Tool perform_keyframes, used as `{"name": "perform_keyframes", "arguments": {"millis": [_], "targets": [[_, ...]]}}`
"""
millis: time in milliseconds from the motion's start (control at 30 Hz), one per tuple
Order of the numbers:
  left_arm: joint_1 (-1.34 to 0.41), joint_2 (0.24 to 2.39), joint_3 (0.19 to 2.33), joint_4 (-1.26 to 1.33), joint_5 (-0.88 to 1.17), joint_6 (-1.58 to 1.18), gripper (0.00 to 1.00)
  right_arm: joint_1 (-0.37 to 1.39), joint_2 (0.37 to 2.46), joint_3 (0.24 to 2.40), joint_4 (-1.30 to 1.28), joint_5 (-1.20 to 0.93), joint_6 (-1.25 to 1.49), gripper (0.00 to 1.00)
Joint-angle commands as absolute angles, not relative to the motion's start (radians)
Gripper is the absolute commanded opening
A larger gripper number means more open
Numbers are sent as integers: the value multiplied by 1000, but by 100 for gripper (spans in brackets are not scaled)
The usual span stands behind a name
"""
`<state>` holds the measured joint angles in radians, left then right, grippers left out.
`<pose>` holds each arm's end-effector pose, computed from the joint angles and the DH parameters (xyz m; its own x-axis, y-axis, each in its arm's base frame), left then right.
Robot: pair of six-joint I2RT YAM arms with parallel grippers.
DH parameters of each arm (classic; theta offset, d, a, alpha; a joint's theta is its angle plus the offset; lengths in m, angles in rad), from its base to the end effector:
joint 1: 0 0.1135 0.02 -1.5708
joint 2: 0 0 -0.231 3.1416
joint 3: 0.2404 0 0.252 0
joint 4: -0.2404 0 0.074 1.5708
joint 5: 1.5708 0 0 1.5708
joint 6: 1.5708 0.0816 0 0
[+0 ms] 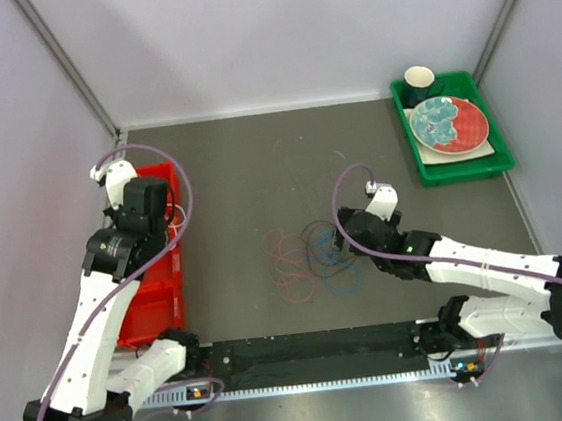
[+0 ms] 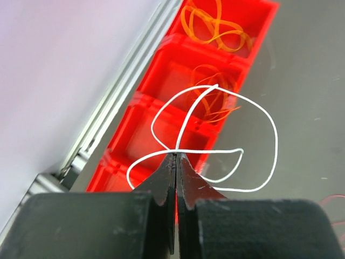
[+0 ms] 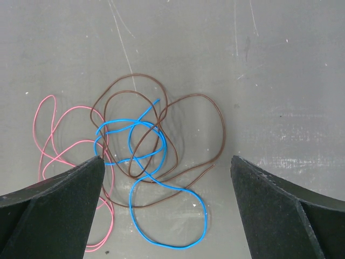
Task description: Untangle the cables
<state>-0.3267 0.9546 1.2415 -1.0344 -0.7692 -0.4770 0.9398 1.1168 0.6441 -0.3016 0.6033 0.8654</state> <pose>0.2091 -0.0109 0.3387 -0.4560 -0.1938 -0.8686 -0.5200 0.8501 0.0834 0.1936 0.1865 0.1644 -0.5915 0.2532 -0.7655 0.0381 0.9571 0.2871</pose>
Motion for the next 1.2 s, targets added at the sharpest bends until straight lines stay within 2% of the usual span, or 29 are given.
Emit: {"name": "perform_keyframes", "arguments": {"millis": [0, 267, 633, 867, 1167], "targets": [[-307, 917, 1181, -1034, -839, -500, 0, 937, 1083, 664, -291, 601, 871, 99], [-213, 876, 1121, -1003, -853, -546, 0, 937, 1085, 663, -296, 601, 873, 99], [-14, 888, 1069, -959, -677, -590, 0, 937, 1065, 650, -290, 600, 874, 99], [109, 920, 1042, -950, -488, -664, 0, 937, 1052, 643, -285, 598, 873, 99], [195, 902, 945, -910, -445, -696, 0, 937, 1034, 629, -276, 598, 873, 99]]}}
